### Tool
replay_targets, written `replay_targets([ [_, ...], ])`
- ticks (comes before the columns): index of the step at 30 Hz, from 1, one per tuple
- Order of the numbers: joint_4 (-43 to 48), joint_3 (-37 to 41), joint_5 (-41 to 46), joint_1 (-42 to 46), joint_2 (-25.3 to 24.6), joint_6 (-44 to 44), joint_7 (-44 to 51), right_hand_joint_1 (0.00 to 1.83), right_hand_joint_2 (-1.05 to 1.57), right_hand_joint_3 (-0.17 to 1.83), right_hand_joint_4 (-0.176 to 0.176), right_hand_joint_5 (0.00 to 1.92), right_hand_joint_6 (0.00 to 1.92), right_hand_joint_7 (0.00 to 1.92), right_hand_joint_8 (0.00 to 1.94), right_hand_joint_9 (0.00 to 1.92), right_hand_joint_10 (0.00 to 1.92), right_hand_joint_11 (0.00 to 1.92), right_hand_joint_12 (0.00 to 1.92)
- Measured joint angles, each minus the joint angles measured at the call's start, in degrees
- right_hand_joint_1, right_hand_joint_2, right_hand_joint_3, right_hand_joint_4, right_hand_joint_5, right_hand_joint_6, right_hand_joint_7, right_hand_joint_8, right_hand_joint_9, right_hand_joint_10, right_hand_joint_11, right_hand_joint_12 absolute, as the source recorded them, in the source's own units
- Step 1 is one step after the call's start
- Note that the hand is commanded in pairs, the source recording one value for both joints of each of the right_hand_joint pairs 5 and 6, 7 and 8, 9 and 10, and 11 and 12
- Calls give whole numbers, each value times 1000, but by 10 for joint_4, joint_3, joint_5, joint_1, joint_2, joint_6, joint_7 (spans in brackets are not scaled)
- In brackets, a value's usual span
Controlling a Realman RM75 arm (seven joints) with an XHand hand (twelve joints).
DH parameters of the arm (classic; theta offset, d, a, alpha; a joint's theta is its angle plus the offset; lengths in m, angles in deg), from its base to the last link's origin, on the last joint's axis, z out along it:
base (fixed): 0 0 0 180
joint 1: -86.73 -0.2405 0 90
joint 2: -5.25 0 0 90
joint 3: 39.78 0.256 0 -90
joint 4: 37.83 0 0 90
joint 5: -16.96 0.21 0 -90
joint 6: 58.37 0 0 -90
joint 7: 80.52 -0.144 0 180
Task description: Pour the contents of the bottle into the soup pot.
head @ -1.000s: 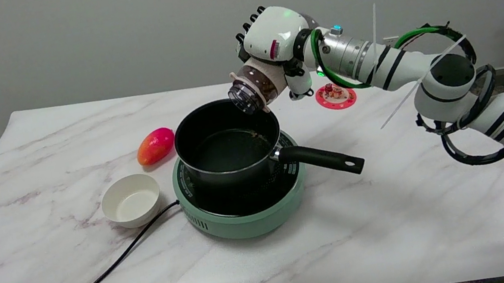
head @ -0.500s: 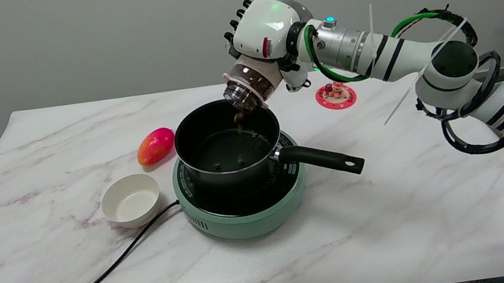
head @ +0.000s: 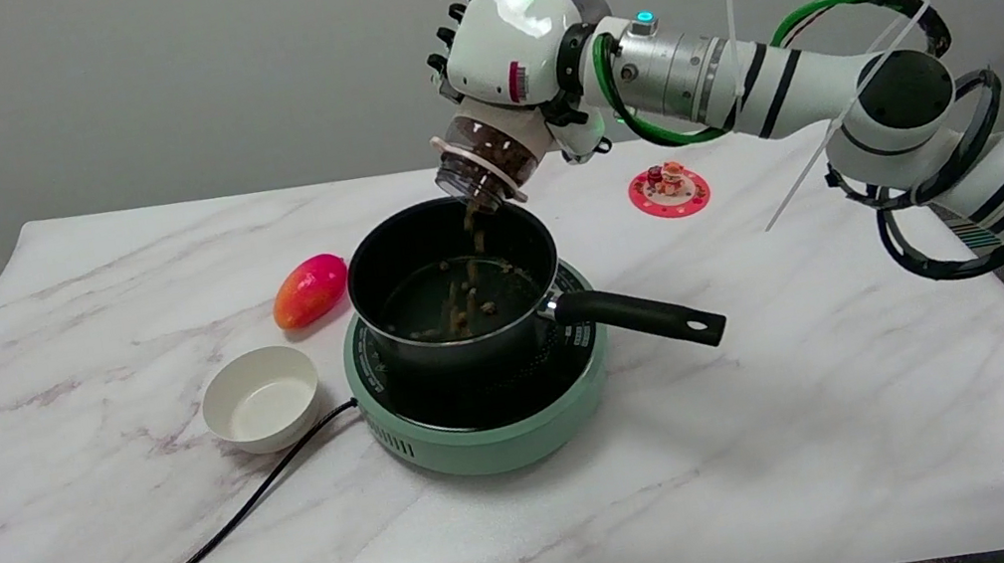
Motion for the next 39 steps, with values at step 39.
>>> replay_targets([
  [39, -2, -18, -31, -68, 10, 27, 1, 1466, 1073, 628, 0, 1920, 1920, 1920, 1920, 1428, 1428, 1236, 1236],
])
